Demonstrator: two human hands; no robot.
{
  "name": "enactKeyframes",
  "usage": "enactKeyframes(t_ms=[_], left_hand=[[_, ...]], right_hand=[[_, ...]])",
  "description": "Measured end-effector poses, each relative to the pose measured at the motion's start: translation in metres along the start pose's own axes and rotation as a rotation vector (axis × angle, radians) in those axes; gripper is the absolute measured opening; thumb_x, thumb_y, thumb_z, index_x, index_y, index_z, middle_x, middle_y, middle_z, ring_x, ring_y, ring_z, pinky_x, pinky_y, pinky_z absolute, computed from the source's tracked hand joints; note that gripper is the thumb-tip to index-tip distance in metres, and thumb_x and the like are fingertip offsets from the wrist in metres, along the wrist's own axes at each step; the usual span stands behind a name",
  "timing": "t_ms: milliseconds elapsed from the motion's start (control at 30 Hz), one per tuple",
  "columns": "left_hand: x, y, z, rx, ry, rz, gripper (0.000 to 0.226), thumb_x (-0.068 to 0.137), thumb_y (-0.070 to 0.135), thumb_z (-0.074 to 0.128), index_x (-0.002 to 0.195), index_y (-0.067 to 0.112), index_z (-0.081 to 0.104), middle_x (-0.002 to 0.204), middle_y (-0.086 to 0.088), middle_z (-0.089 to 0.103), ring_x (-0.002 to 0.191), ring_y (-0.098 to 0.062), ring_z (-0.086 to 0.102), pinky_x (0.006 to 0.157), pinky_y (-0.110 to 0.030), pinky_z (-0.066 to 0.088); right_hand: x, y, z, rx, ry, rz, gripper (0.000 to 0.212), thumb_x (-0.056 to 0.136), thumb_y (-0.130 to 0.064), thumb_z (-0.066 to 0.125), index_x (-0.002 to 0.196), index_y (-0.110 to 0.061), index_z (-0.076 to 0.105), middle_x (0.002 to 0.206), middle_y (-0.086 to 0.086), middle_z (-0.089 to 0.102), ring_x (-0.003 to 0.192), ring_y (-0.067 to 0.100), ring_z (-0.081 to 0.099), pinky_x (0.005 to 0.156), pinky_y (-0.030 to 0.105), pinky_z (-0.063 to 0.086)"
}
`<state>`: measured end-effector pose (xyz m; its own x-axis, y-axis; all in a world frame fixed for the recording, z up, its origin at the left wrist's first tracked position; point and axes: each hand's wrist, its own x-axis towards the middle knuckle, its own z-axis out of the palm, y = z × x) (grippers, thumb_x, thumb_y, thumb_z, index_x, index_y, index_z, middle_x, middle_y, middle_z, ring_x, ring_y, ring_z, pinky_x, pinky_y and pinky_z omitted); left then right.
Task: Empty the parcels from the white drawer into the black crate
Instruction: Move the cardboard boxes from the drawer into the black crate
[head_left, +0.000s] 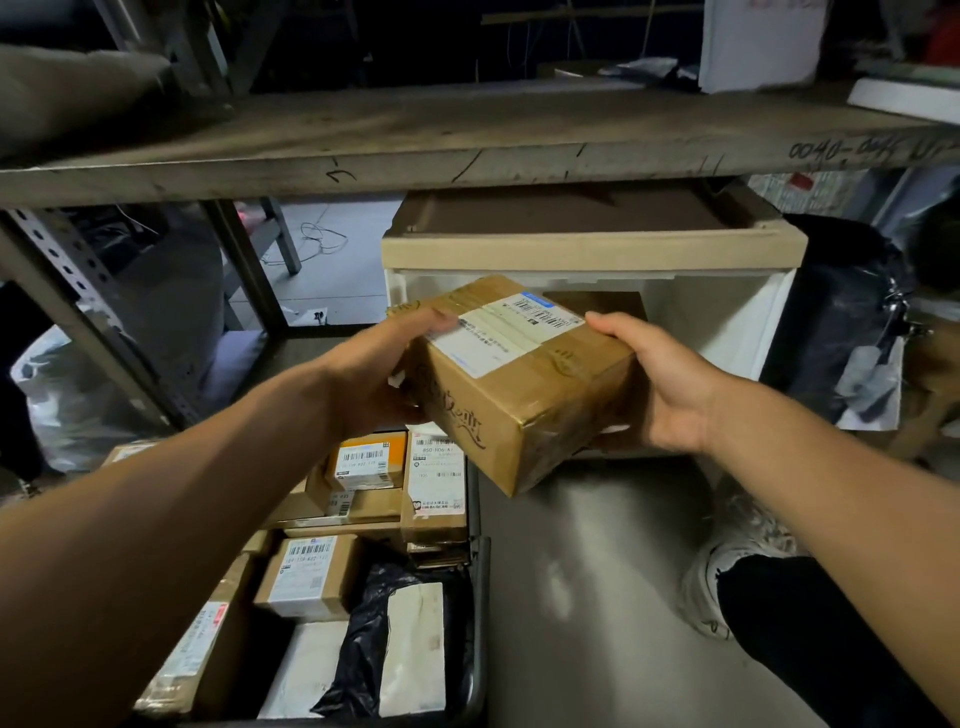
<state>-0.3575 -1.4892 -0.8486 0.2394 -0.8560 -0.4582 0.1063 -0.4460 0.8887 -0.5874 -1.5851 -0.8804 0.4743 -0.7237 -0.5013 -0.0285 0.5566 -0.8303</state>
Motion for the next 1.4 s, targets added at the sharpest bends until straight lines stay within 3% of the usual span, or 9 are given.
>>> enactKeyframes(t_ms=[133, 300, 433, 567, 700, 833, 967, 1133, 1400], left_hand=[[0.004, -0.001, 0.002, -0.041, 0.018, 0.063, 0.031, 0.095, 0.038, 0.060, 0.114, 0.013, 0.063, 0.118, -0.014, 0.066, 0.108, -0.030, 0.065, 0.085, -0.038, 0.059], [0.009, -0.013, 0.002, 0.081, -0.121, -0.017, 0.048, 0.087, 0.050, 0.065, 0.122, 0.017, 0.064, 0.122, -0.017, 0.067, 0.111, -0.035, 0.066, 0.089, -0.045, 0.057], [0.013, -0.016, -0.001, 0.162, -0.191, 0.003, 0.054, 0.084, 0.053, 0.067, 0.126, 0.020, 0.063, 0.125, -0.014, 0.068, 0.111, -0.034, 0.067, 0.096, -0.047, 0.054], [0.013, -0.013, 0.006, 0.128, -0.222, 0.065, 0.055, 0.083, 0.052, 0.070, 0.125, 0.017, 0.065, 0.130, -0.017, 0.065, 0.120, -0.040, 0.062, 0.108, -0.053, 0.044], [0.010, -0.014, 0.003, 0.178, -0.217, 0.007, 0.059, 0.083, 0.056, 0.068, 0.127, 0.017, 0.063, 0.128, -0.019, 0.063, 0.113, -0.037, 0.064, 0.094, -0.048, 0.054], [0.005, -0.015, 0.003, 0.253, -0.246, -0.082, 0.052, 0.084, 0.051, 0.063, 0.121, 0.015, 0.062, 0.112, -0.017, 0.065, 0.103, -0.031, 0.066, 0.087, -0.044, 0.056], [0.004, -0.011, 0.000, 0.205, -0.188, -0.072, 0.044, 0.084, 0.044, 0.065, 0.116, 0.015, 0.063, 0.101, -0.015, 0.063, 0.095, -0.027, 0.062, 0.085, -0.038, 0.051], [0.010, -0.013, -0.002, 0.088, -0.093, -0.011, 0.052, 0.088, 0.052, 0.061, 0.124, 0.015, 0.058, 0.117, -0.015, 0.061, 0.106, -0.029, 0.062, 0.081, -0.037, 0.056], [0.009, -0.024, 0.003, 0.056, -0.117, -0.102, 0.051, 0.089, 0.046, 0.063, 0.130, 0.019, 0.050, 0.126, -0.023, 0.056, 0.109, -0.037, 0.064, 0.090, -0.045, 0.056]], right_hand=[[-0.002, -0.002, 0.006, 0.057, -0.078, 0.007, 0.038, 0.089, -0.041, 0.061, 0.121, -0.022, 0.068, 0.101, 0.011, 0.075, 0.086, 0.028, 0.071, 0.081, 0.046, 0.059], [-0.002, 0.004, 0.005, -0.029, -0.141, 0.044, 0.048, 0.070, -0.039, 0.066, 0.114, -0.022, 0.069, 0.104, 0.013, 0.075, 0.098, 0.037, 0.068, 0.098, 0.069, 0.043], [-0.003, 0.007, 0.006, -0.097, -0.155, 0.066, 0.050, 0.072, -0.044, 0.068, 0.117, -0.023, 0.071, 0.114, 0.013, 0.073, 0.108, 0.034, 0.065, 0.108, 0.059, 0.040], [-0.001, 0.003, 0.008, -0.051, -0.073, -0.021, 0.040, 0.090, -0.042, 0.064, 0.123, -0.020, 0.070, 0.116, 0.012, 0.075, 0.105, 0.029, 0.070, 0.094, 0.041, 0.054], [0.003, 0.004, 0.003, -0.050, 0.022, -0.029, 0.047, 0.088, -0.043, 0.065, 0.128, -0.018, 0.067, 0.122, 0.017, 0.072, 0.115, 0.035, 0.067, 0.097, 0.050, 0.053], [0.002, 0.006, -0.003, -0.023, 0.039, 0.012, 0.043, 0.085, -0.044, 0.067, 0.122, -0.022, 0.068, 0.115, 0.016, 0.072, 0.096, 0.033, 0.069, 0.070, 0.044, 0.059], [0.001, 0.003, -0.007, 0.017, 0.084, -0.040, 0.036, 0.086, -0.044, 0.069, 0.115, -0.023, 0.068, 0.110, 0.012, 0.071, 0.096, 0.030, 0.067, 0.065, 0.042, 0.059], [0.003, 0.003, -0.003, 0.173, 0.166, -0.003, 0.032, 0.088, -0.040, 0.071, 0.111, -0.019, 0.067, 0.107, 0.011, 0.072, 0.088, 0.029, 0.072, 0.060, 0.046, 0.061], [0.010, 0.011, -0.011, 0.055, 0.199, 0.081, 0.047, 0.082, -0.056, 0.071, 0.119, -0.028, 0.060, 0.114, 0.013, 0.067, 0.104, 0.036, 0.066, 0.099, 0.069, 0.042]])
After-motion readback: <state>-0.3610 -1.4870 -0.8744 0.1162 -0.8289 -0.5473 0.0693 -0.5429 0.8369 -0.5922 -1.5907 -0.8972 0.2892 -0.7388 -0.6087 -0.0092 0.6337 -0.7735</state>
